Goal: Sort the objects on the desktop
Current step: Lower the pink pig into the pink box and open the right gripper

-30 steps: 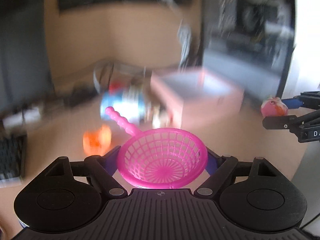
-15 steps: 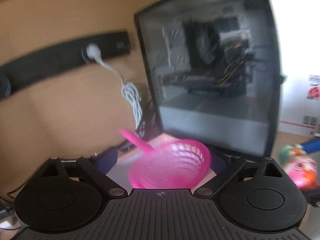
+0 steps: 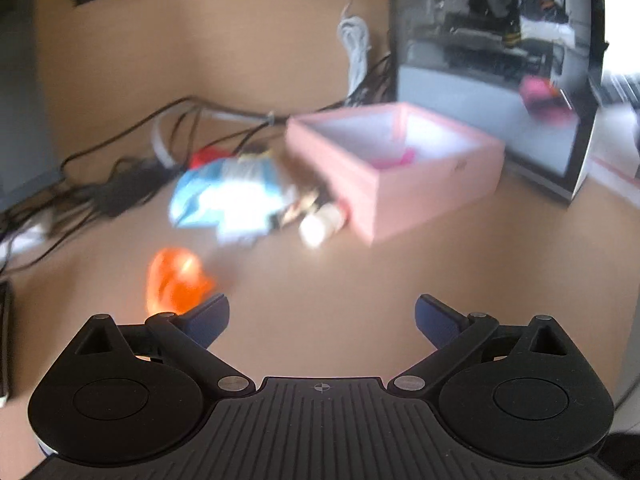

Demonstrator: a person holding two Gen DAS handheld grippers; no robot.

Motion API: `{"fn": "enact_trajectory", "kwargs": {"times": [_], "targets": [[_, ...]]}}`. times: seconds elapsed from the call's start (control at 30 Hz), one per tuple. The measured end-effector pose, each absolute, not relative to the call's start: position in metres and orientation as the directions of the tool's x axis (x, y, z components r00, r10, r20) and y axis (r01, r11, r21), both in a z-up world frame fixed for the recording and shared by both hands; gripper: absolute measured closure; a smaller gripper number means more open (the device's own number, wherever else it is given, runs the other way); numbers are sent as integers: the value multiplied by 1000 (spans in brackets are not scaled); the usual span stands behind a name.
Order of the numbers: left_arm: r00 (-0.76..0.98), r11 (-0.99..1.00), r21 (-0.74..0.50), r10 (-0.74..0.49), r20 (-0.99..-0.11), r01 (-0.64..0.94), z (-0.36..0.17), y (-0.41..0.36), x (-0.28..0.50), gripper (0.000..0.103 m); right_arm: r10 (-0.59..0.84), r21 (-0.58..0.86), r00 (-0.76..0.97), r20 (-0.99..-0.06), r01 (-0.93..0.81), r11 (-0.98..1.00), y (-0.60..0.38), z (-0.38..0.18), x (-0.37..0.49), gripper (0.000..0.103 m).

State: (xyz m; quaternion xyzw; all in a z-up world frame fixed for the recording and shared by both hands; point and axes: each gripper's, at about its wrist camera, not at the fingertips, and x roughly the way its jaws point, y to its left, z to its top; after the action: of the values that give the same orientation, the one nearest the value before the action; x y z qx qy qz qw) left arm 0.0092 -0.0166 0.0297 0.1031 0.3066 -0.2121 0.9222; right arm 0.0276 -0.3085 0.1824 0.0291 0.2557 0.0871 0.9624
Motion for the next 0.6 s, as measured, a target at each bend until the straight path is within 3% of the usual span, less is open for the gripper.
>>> {"fn": "enact_trajectory", "kwargs": {"times": [0.27, 0.43, 0.6], "targets": [[777, 938, 44, -258, -574, 344, 34, 28, -6, 0, 72, 35, 857, -510, -62, 997, -288, 203, 108, 33], [775, 961, -6, -227, -590, 277, 30, 42, 2, 0, 43, 43, 789, -614, -21, 999, -284, 180, 136, 27], [767, 973, -9, -186, -614, 229, 15, 48, 6, 0, 54, 9, 795, -604, -60, 998, -272, 177, 121, 18]]}}
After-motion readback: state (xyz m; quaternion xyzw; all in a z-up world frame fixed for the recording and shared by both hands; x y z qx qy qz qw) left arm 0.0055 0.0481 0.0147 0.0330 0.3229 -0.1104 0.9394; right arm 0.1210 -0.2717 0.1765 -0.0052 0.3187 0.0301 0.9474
